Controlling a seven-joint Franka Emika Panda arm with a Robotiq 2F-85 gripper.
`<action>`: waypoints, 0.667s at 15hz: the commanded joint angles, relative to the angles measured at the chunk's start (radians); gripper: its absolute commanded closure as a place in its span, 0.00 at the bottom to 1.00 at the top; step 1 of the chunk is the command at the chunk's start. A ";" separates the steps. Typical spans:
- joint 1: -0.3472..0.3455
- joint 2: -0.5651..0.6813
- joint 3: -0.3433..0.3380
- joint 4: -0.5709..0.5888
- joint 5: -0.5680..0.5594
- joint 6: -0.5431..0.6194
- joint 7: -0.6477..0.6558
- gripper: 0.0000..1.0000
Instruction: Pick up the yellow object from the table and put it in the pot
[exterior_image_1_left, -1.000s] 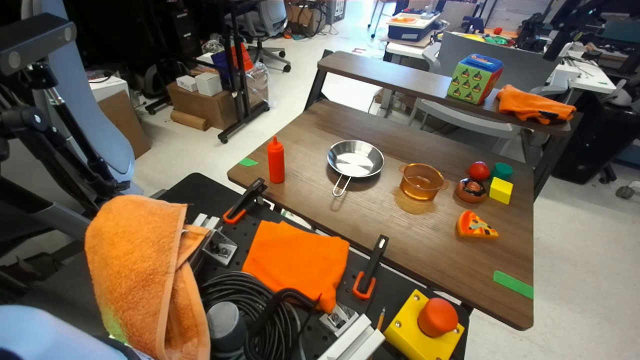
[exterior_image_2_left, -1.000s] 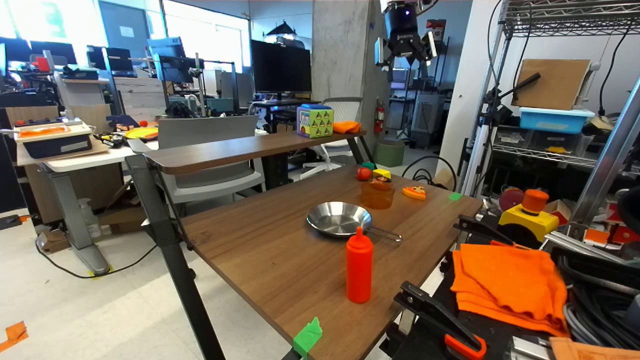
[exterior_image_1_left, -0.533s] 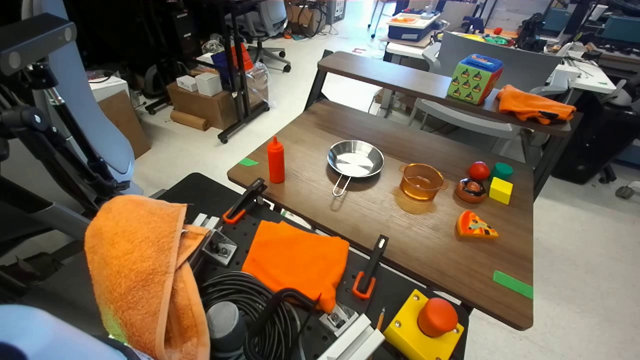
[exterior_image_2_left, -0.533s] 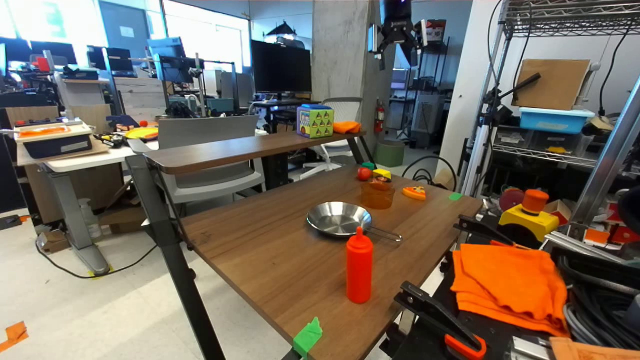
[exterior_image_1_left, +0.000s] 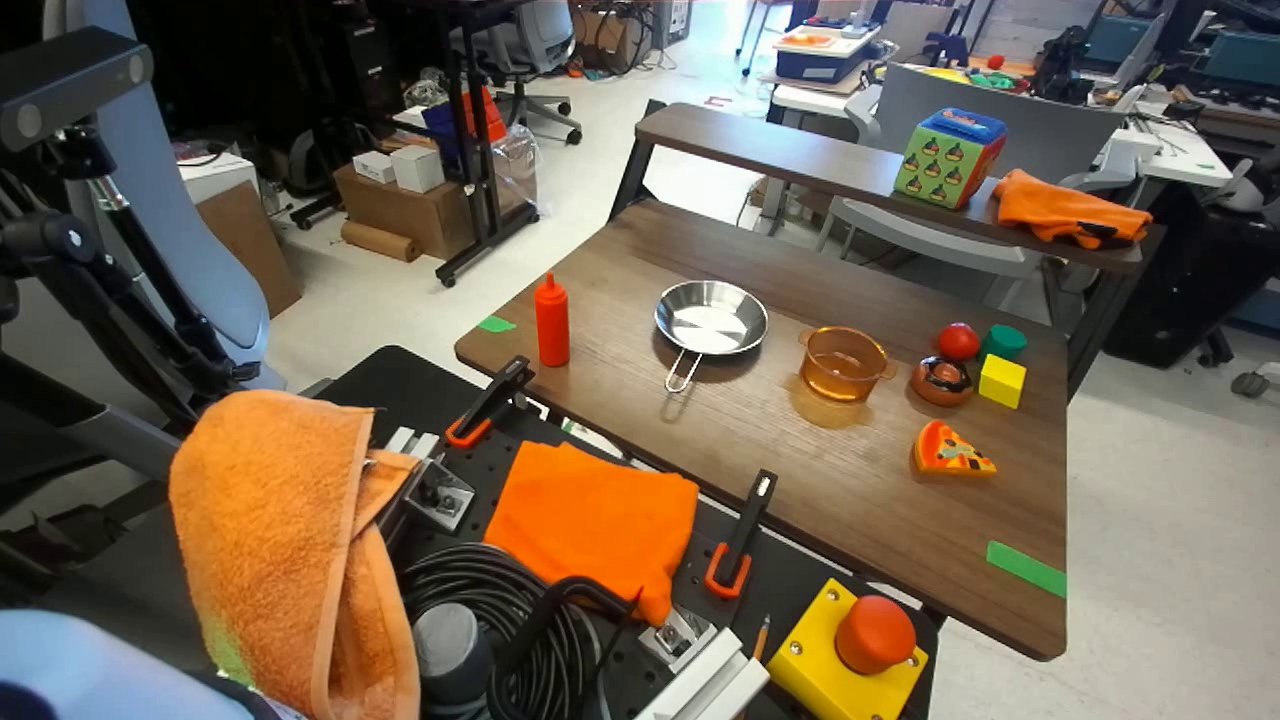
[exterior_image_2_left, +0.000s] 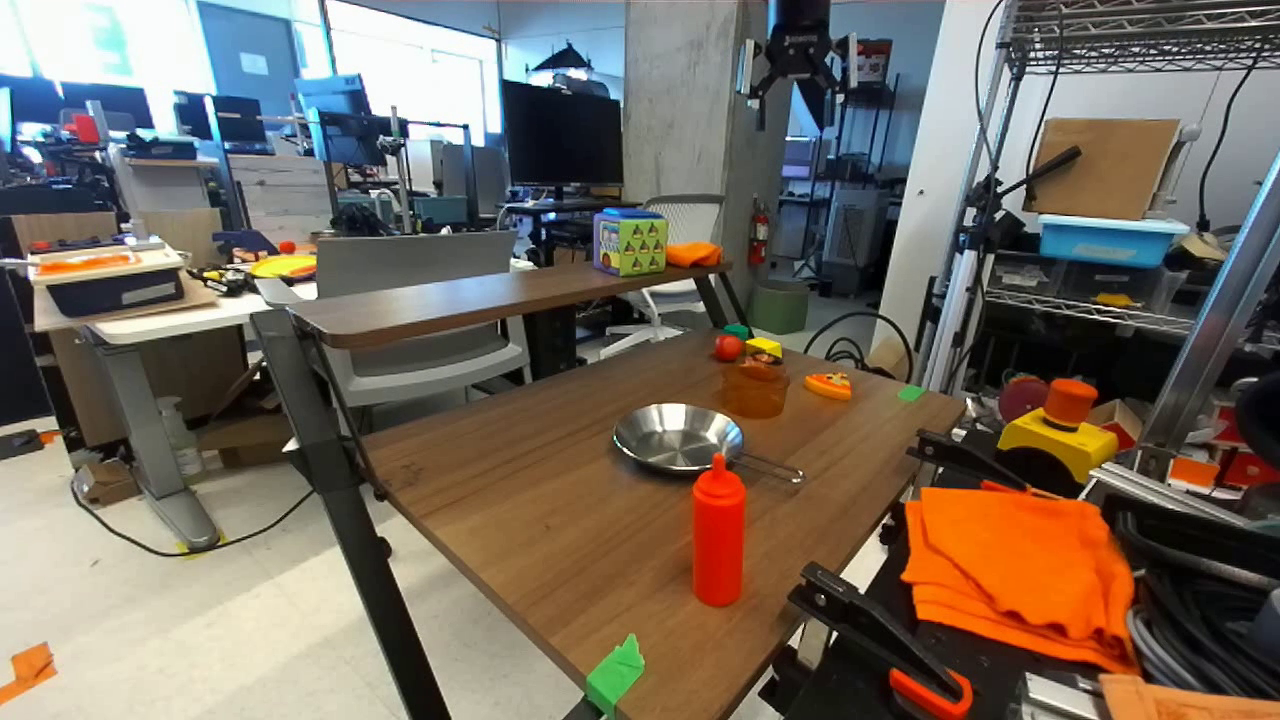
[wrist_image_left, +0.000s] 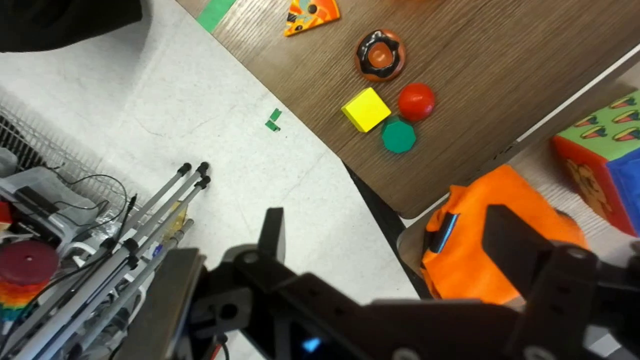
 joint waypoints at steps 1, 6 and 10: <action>0.025 -0.024 -0.025 -0.069 -0.059 0.042 0.082 0.00; 0.023 -0.023 -0.009 -0.096 -0.053 0.022 0.063 0.00; 0.035 -0.009 0.002 -0.111 -0.052 -0.008 0.023 0.00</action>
